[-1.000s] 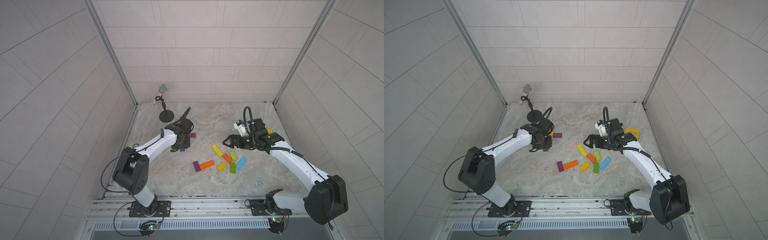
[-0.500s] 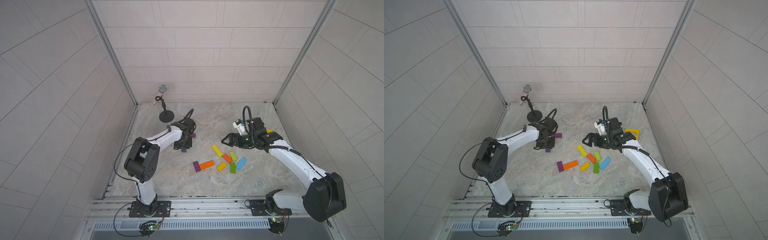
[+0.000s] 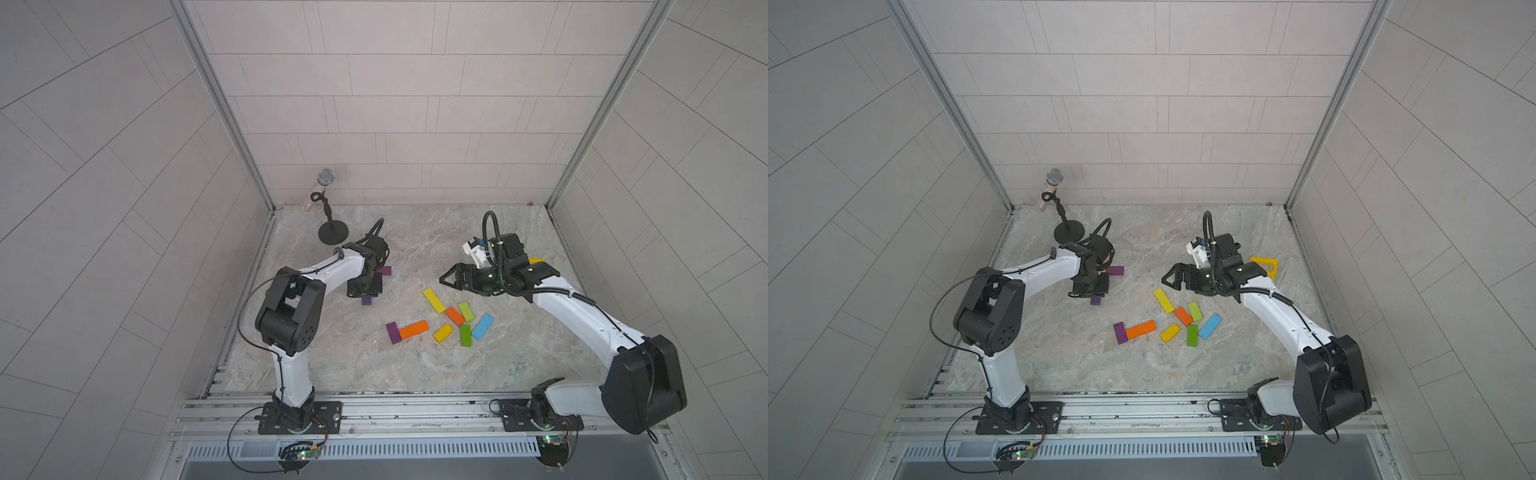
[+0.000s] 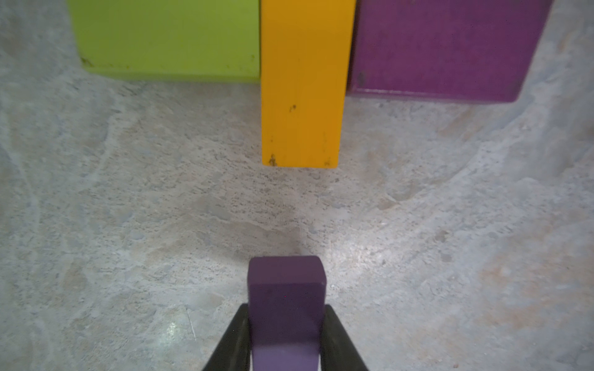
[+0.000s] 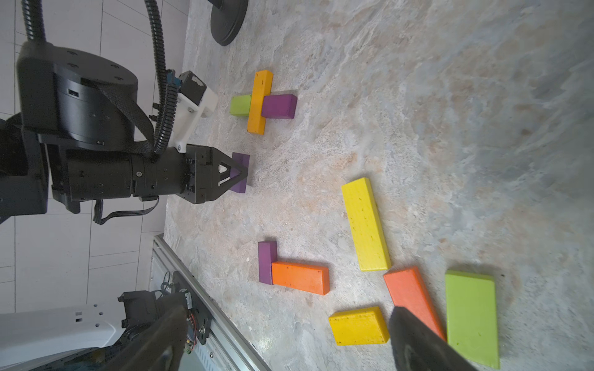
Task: Assemble the letter t with building blocks
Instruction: Assemble the building block at the center of the board.
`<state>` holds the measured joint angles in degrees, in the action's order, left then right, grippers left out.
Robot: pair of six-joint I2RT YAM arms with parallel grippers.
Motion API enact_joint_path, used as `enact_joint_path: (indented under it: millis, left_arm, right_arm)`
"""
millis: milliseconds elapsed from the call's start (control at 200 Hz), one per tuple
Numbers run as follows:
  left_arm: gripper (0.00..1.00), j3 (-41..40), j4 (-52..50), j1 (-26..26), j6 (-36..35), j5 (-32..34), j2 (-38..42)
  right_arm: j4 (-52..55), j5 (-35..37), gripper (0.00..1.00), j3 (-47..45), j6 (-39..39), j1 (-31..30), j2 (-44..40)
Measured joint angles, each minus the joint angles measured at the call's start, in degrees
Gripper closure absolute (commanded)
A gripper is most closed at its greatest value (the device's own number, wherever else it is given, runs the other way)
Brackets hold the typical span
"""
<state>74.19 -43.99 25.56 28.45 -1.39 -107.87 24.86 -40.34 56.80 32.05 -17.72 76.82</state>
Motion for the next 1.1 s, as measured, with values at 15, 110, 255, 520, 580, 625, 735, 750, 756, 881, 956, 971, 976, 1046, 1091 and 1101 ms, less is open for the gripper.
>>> enact_joint_path:
  millis: [15,110,255,520,580,625,735,750,756,881,956,971,976,1046,1091,1101]
  left_arm:
    - [0.87,0.07,0.0,-0.07,0.0,-0.04,-0.13]
    - [0.87,0.5,0.13,-0.07,0.0,-0.17,-0.66]
    - [0.87,0.81,0.35,-0.35,-0.02,-0.55,-0.79]
    - [0.87,1.95,0.79,-0.72,-0.04,-1.46,-1.86]
    - [0.87,2.25,0.81,-0.87,-0.07,-1.64,-2.03]
    - [0.87,2.51,0.87,-1.07,-0.07,-1.84,-2.19]
    - [0.87,2.75,0.81,-1.46,-0.09,-1.95,-2.58]
    - [0.87,2.78,0.76,-1.51,-0.11,-1.95,-2.62]
    - [0.87,2.78,0.76,-1.51,-0.11,-1.95,-2.64]
    - [0.87,2.8,0.72,-1.68,-0.46,-1.99,-2.97]
    - [0.87,2.8,0.72,-1.73,-0.52,-2.01,-3.06]
    - [0.87,2.8,0.72,-1.75,-0.55,-2.01,-3.06]
    - [0.87,2.8,0.72,-1.77,-0.59,-2.01,-3.06]
    - [0.87,2.8,0.74,-1.86,-0.81,-2.01,-3.08]
    - [0.87,2.8,0.74,-1.95,-0.96,-2.01,-3.15]
    - [0.87,2.8,0.74,-1.97,-0.96,-2.01,-3.15]
  right_arm:
    - [-0.15,-0.07,0.0,0.07,0.09,-0.15,0.17]
    - [-0.92,-0.13,0.0,1.07,0.9,-1.33,1.79]
    - [-3.19,-0.11,0.01,2.67,2.49,-3.37,4.09]
    - [-7.26,0.13,0.0,3.32,5.62,-6.05,6.8]
    - [-8.13,0.26,0.01,3.32,6.43,-6.4,7.43]
    - [-8.9,0.28,0.0,3.3,7.08,-6.62,7.91]
    - [-10.47,0.31,0.0,3.32,8.07,-6.84,9.03]
    - [-10.56,0.31,0.0,3.32,8.13,-6.91,9.09]
    - [-10.58,0.31,0.0,3.32,8.15,-6.93,9.14]
    - [-11.19,0.39,0.01,3.48,8.7,-6.99,9.57]
    - [-11.74,0.48,0.0,3.54,8.98,-6.99,9.81]
    - [-11.82,0.48,0.0,3.54,9.03,-6.99,9.88]
    - [-11.85,0.48,0.0,3.54,9.07,-6.99,9.88]
    - [-12.46,0.52,0.0,3.54,9.44,-6.99,10.21]
    - [-12.96,0.52,0.0,3.54,9.64,-6.99,10.54]
    - [-13.07,0.52,0.0,3.54,9.7,-6.99,10.62]
